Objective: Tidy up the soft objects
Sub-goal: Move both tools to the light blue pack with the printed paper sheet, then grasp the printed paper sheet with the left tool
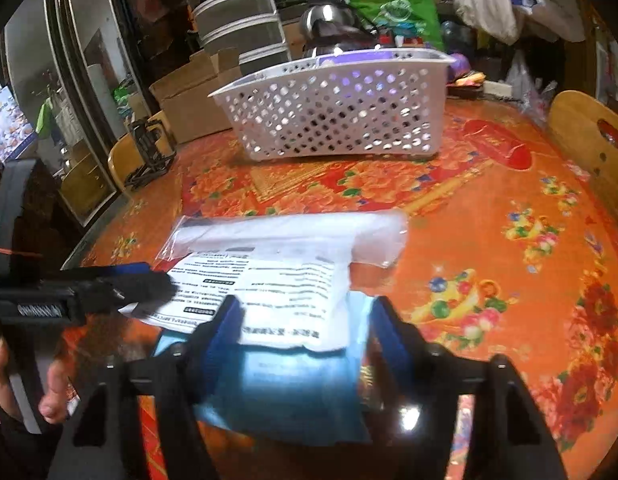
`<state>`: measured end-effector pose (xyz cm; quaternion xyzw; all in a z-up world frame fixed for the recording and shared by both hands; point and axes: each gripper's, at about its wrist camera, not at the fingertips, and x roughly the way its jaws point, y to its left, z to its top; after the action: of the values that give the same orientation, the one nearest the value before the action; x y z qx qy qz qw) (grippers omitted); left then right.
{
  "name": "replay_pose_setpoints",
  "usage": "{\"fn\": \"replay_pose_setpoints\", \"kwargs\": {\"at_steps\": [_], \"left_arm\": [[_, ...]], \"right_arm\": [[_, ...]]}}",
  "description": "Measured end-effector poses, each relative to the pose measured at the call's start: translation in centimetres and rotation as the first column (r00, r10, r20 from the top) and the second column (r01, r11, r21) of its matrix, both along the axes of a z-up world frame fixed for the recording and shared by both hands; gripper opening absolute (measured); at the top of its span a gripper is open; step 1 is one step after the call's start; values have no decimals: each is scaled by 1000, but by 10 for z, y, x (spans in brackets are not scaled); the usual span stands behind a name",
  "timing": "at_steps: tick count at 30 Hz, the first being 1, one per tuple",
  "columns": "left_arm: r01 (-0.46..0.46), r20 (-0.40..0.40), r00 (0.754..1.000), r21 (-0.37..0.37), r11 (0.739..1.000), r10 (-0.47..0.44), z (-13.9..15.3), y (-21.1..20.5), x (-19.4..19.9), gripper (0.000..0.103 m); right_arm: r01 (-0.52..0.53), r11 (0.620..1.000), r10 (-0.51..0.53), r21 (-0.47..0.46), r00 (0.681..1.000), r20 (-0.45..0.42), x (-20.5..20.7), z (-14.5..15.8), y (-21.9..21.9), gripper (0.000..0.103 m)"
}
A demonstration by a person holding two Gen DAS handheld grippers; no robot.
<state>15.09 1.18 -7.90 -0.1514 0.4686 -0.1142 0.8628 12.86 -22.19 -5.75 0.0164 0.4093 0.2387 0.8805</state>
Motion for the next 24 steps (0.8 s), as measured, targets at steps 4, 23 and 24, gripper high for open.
{"fn": "replay_pose_setpoints", "kwargs": {"at_steps": [4,23,24], "left_arm": [[8,-13,1000,-38,999,-9,-8,-4,8,82],[103,77,992,-19,995,-101,1,-30,8,38],[107,94,990,3,994,-107,4,-33,4,37]], "right_arm": [[-19,1000,19,-15,1000,-2,6,-1,7,52],[-21,994,29,-110,997,68,-2,-1,16,13],[-22,993,31,-114,997,73,-3,-1,15,11]]}}
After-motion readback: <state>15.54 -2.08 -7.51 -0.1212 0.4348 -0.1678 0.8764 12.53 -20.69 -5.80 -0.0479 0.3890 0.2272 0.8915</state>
